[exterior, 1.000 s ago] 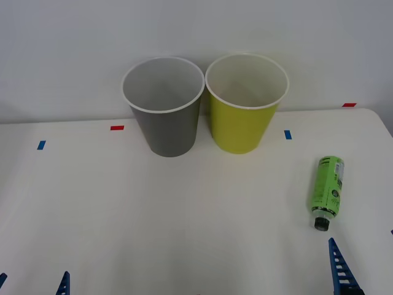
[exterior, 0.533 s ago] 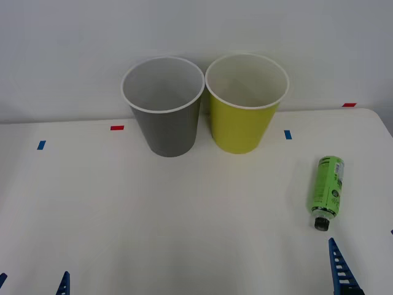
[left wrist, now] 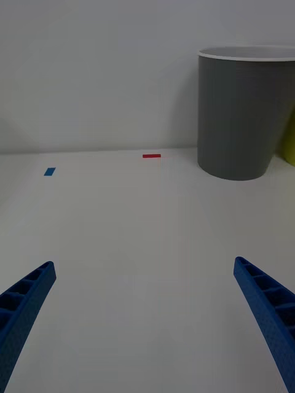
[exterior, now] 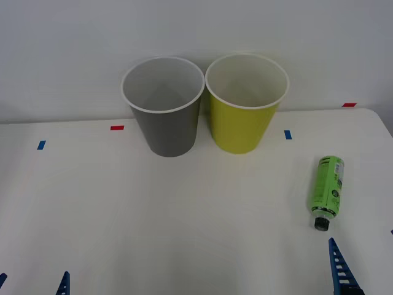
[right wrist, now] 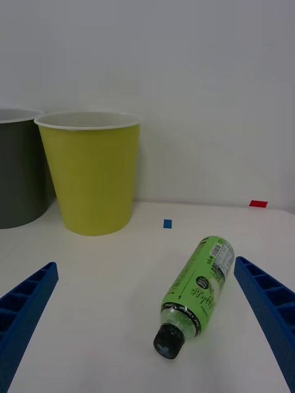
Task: Put cans in the gray bin and PET bottles in the light green bin.
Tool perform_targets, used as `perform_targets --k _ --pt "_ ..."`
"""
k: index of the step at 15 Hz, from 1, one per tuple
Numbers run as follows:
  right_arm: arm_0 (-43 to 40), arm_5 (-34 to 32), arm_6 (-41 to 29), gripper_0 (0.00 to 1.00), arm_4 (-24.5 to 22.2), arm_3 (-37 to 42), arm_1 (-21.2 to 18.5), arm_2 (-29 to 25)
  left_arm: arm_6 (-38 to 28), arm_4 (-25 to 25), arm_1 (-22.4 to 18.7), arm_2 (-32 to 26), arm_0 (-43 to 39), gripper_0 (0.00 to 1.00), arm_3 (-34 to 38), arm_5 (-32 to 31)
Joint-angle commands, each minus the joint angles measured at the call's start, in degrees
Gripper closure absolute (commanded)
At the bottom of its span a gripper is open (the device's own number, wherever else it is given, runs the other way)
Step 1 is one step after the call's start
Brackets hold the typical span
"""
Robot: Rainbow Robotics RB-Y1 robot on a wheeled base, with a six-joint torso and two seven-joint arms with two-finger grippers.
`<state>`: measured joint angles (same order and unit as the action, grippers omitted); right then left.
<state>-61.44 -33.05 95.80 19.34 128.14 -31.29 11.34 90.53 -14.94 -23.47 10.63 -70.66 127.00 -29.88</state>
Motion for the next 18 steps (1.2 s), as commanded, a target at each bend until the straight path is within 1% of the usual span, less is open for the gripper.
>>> perform_targets --k 1,2,3,4,6,8,11,13,16,18 --pt "0.0 0.0 0.0 0.0 0.0 0.0 0.0 0.0 0.0 0.0 0.0 0.0 0.0 0.0 0.0 0.0" --pt "0.0 0.0 0.0 0.0 0.0 0.0 0.0 0.0 0.0 0.0 0.0 0.0 0.0 0.0 0.0 0.0" --pt "0.44 0.44 0.0 0.0 -0.09 -2.72 1.32 1.14 0.0 0.0 0.0 0.0 0.0 0.0 0.0 0.0" --pt "0.53 -1.14 0.09 0.0 0.26 -3.52 2.02 1.49 0.0 0.0 0.0 0.0 0.0 0.0 0.0 0.0" --pt "0.35 -1.49 0.18 0.0 0.62 -3.52 2.64 2.2 0.0 0.0 0.0 0.0 0.0 0.0 0.0 0.0" --pt "0.7 -0.79 0.18 0.0 0.7 -3.43 4.39 1.32 0.0 0.0 0.0 0.0 0.0 0.0 0.0 0.0" --pt "3.16 7.21 -0.26 0.0 1.67 -2.28 6.86 -1.67 0.0 0.0 0.0 0.0 0.0 0.0 0.0 0.0" --pt "5.01 13.89 -0.7 0.0 2.9 -1.05 7.82 -3.78 0.0 0.0 0.0 0.0 0.0 0.0 0.0 0.0" --pt "9.4 22.94 -0.7 0.0 7.91 0.26 8.26 -7.12 0.0 0.0 0.0 0.0 0.0 0.0 0.0 0.0" --pt "12.39 30.94 -0.88 0.0 11.34 1.32 8.26 -9.49 0.0 0.0 0.0 0.0 0.0 0.0 0.0 0.0"
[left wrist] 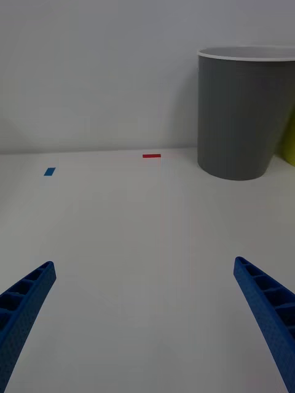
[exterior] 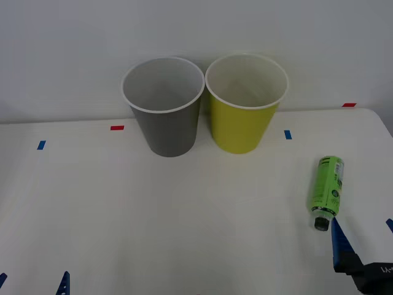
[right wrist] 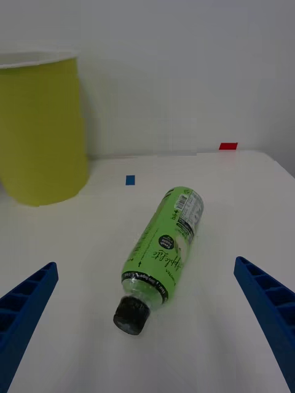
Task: Put cans in the gray bin and PET bottles in the light green bin.
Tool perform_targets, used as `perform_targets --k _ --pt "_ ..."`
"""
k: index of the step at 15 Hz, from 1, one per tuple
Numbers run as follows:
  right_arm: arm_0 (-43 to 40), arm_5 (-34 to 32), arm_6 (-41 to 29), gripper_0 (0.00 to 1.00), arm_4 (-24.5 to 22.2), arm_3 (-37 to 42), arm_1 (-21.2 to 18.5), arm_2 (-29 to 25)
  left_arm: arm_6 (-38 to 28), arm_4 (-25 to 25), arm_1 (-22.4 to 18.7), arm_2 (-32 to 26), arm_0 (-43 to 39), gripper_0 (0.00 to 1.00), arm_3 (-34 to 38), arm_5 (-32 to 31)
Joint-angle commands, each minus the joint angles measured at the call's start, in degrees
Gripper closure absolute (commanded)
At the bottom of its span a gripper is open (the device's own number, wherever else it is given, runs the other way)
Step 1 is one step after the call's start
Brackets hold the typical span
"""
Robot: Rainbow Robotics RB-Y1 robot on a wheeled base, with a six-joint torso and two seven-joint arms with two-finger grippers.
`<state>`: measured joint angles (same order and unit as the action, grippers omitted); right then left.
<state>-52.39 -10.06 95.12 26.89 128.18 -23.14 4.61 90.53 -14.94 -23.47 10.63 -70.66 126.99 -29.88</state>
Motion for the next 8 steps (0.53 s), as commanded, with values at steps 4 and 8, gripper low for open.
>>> perform_targets --k 4,8 --pt "10.29 22.98 -1.43 0.0 13.63 2.43 -0.33 -8.04 0.0 0.0 0.0 0.0 0.0 0.0 0.01 0.0" --pt "19.87 39.42 -5.03 0.0 16.18 2.43 -0.77 -12.96 0.0 0.0 0.0 0.0 0.0 0.0 0.01 0.0"
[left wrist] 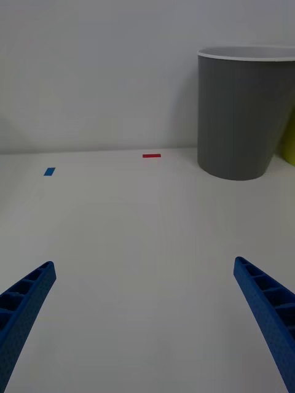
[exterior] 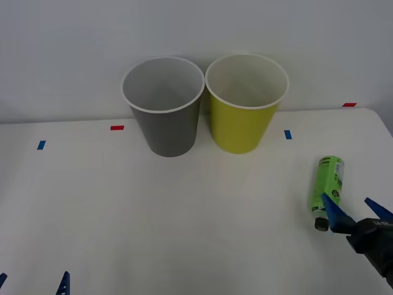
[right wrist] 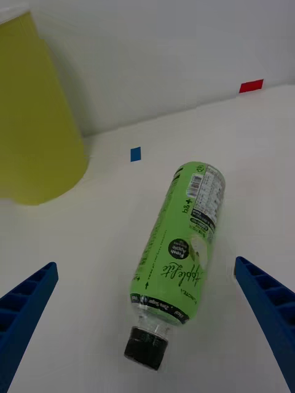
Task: Put cans in the gray bin and PET bottles in the light green bin.
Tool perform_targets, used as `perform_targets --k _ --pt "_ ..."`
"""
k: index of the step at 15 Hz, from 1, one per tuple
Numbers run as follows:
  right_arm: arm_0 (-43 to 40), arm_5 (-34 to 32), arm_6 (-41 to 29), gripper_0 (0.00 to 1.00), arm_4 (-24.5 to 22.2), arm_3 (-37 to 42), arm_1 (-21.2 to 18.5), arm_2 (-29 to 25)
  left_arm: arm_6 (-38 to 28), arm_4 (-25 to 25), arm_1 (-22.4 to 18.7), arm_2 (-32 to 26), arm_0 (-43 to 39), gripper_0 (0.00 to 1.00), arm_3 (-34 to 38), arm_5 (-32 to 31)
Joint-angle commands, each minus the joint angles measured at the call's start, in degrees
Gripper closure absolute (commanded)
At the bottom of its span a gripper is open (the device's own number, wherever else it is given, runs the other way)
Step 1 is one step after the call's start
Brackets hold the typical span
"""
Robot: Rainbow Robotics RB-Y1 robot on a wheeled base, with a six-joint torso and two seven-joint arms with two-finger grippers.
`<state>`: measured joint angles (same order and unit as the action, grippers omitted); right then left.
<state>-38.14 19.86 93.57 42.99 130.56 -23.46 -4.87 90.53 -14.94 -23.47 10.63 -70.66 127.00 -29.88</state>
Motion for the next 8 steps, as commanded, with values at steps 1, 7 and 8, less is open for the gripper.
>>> perform_targets --k 1,7,8 --pt "7.29 11.96 -5.94 0.0 -0.72 0.04 -1.15 -3.74 0.0 0.0 0.0 0.0 0.0 0.0 0.0 0.0" --pt "17.66 29.45 -19.92 0.0 -7.49 0.04 -6.33 -6.56 0.0 0.0 0.0 0.0 0.0 0.0 0.0 0.0" --pt "18.89 31.91 -20.27 0.0 -7.93 -0.05 -6.42 -7.17 0.0 0.0 0.0 0.0 0.0 0.0 0.0 0.0"
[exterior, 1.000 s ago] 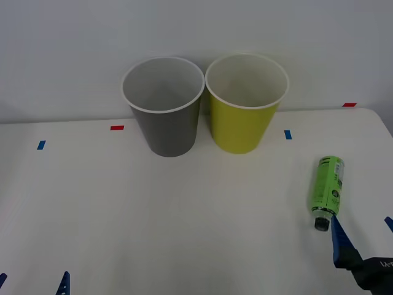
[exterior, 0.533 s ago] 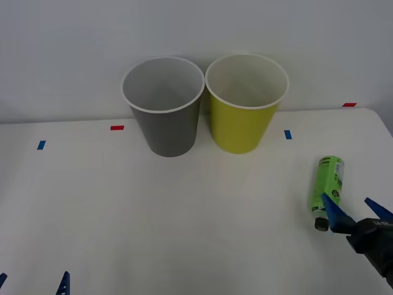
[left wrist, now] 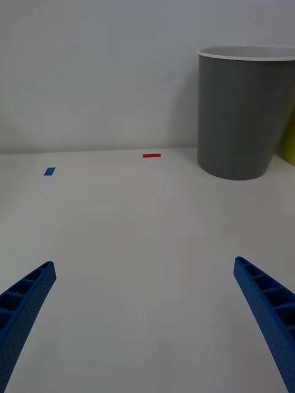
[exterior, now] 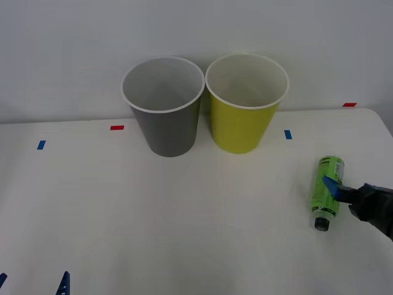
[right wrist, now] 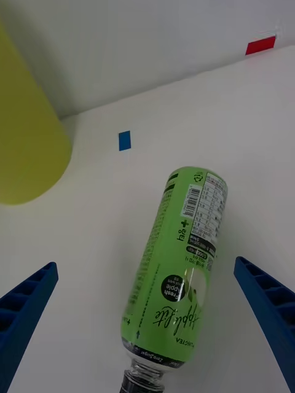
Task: Put cans in the gray bin and PET bottles in the light green bin.
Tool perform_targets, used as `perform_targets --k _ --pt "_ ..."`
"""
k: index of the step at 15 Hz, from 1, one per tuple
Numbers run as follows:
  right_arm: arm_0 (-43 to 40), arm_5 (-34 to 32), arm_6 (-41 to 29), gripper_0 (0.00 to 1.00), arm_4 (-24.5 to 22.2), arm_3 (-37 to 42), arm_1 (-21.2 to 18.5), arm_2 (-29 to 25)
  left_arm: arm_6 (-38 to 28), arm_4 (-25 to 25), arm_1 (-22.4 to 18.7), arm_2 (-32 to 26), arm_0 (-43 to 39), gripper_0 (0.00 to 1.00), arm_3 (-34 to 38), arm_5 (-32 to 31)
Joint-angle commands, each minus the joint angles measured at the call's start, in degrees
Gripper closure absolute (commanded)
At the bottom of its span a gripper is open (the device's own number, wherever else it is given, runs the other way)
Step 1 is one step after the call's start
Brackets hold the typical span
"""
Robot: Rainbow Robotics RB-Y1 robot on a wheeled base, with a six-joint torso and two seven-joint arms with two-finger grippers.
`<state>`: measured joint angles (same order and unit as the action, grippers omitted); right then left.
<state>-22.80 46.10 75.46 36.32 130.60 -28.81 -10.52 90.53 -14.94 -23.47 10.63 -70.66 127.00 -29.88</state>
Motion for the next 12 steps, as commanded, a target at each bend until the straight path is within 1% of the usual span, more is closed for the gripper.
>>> perform_targets --k 1,2,4,6,7,8,10,12 --pt "4.69 7.96 -2.6 0.0 -1.52 -0.08 -1.07 -1.96 0.0 0.0 0.0 0.0 0.0 0.0 0.0 0.0" --pt "6.45 11.56 -4.09 0.0 -1.96 -0.08 -1.16 -2.58 0.0 0.0 0.0 0.0 0.0 0.0 0.0 0.0" --pt "9.53 16.04 -7.69 0.0 -2.84 -0.96 -2.83 -2.31 0.0 0.0 0.0 0.0 0.0 0.0 0.0 0.0" --pt "13.04 17.36 -8.57 0.0 -2.49 -5.71 -5.21 -1.26 0.0 0.0 0.0 0.0 0.0 0.0 0.0 0.0" --pt "14.54 17.27 -8.75 0.0 -0.99 -8.08 -6.88 -0.82 0.0 0.0 0.0 0.0 0.0 0.0 0.0 0.0" --pt "16.38 17.45 -8.75 0.0 2.35 -11.16 -9.25 -0.56 0.0 0.0 0.0 0.0 0.0 0.0 0.0 0.0" --pt "18.49 17.45 -8.75 0.0 6.22 -15.2 -12.94 0.94 0.0 0.0 0.0 0.0 0.0 0.0 0.0 0.0" --pt "21.57 18.94 -9.01 0.0 9.2 -18.72 -15.14 3.49 0.0 0.0 0.0 0.0 0.0 0.0 0.0 0.0"
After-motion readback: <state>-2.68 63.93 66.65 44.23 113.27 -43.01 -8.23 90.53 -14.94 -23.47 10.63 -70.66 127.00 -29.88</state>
